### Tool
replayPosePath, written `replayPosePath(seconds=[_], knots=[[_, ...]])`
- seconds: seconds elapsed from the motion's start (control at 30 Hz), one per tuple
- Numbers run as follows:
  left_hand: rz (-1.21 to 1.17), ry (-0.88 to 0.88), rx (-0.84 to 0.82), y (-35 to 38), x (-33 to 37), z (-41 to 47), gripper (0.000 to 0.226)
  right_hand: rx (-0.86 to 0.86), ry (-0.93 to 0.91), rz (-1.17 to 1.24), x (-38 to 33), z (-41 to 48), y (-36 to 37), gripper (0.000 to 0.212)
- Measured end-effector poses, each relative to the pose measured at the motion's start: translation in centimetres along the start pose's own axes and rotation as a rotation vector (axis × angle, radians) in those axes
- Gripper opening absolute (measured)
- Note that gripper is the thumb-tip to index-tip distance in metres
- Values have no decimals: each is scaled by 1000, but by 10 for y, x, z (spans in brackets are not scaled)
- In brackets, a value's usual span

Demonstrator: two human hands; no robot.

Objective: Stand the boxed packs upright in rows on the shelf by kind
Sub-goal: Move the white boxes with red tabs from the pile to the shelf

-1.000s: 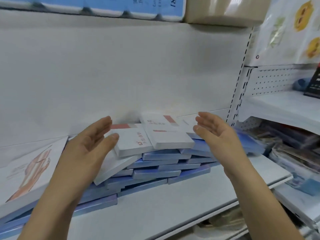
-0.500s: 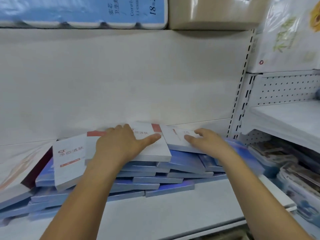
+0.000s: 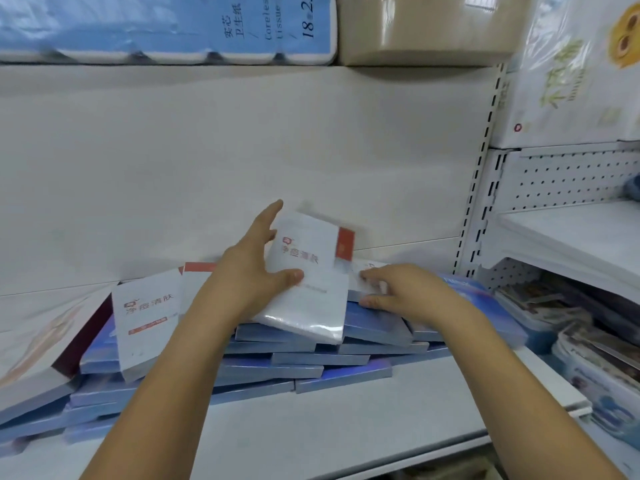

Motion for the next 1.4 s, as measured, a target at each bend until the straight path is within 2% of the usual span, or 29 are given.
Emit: replayPosePath(seconds=[0.07,0.17,0.27,0.33,0.4,0.43,0.5,0.53,0.6,0.63,0.7,0.8,0.93,1.03,1.13,1.23,1.3,1.4], knots=[[-74,12,1,0,1,0,100,59,-44,-118,-7,-2,-6,41],[-162,13,80,-8,-3,-2,91,6,-57,-133,-10,-8,1,61],[-321,39,189,-26,-13,-6,82,36,5,211,-5,-21,13,63],[-388,63,267,-36,-18,-7,75,55,64,514,-5,-29,16,47],[-479,73,325,-40,-21,-6,69,100,132,662,-10,-32,17,13],[-526,71,340,-41,-22,-5,67,132,168,706,-14,-30,17,19],[-595,69,352,-40,-23,-4,62,206,256,750,-25,-25,18,47],[-609,73,347,-38,-23,-4,60,238,307,685,-30,-21,18,51],[-615,94,326,-35,-23,-4,57,231,381,292,-36,-19,19,59],[-616,105,315,-34,-23,-4,55,200,415,102,-37,-18,18,71],[-622,120,300,-33,-25,-5,54,105,490,-55,-34,-18,13,93],[-646,133,297,-34,-25,-6,51,-27,501,-81,-30,-16,9,96],[-670,141,307,-38,-22,-7,48,-145,413,-80,-30,-14,3,85],[-673,130,325,-42,-19,-7,47,-215,329,33,-26,-19,0,74],[-667,118,344,-44,-17,-8,46,-223,218,205,-26,-23,-4,57],[-670,101,335,-42,-14,-8,44,-122,239,396,-35,-21,-5,40],[-674,88,319,-41,-13,-9,44,-77,262,355,-44,-17,-6,45],[-675,84,317,-42,-13,-15,44,-118,300,201,-48,-15,-9,67]])
Point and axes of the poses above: each hand's wrist, its own z-axis towards the middle knuckle, its own y-axis out of the palm, x = y × z, the point moved 1 cm from there along z, towards the middle knuckle, and after that the axes turned 12 degrees about -z, right-handed, at the moved point
